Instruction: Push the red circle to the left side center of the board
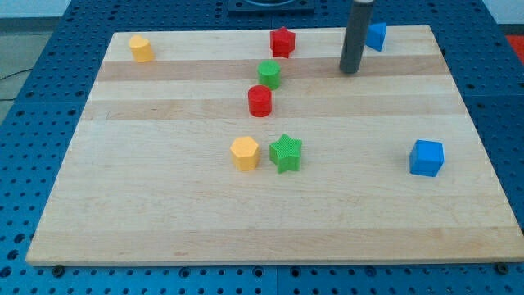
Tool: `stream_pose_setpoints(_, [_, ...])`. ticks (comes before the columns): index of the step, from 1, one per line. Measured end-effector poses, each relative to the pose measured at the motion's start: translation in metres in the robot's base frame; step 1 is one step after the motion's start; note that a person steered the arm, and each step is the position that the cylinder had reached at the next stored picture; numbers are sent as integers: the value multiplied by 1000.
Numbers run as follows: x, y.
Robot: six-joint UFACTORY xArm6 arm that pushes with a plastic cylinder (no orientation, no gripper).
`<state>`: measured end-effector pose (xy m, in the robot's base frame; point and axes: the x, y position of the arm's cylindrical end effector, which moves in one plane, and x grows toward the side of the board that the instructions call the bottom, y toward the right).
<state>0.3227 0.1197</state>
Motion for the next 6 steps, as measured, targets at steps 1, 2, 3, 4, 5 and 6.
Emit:
stream_pose_setpoints(1, [45, -28])
stream_pose_setpoints(2, [48, -107])
stream_pose_setpoints(3, [74, -186])
stream_pose_setpoints(4, [76, -265])
stream_pose_setpoints(5, [70, -303])
stream_pose_setpoints(6, [57, -303])
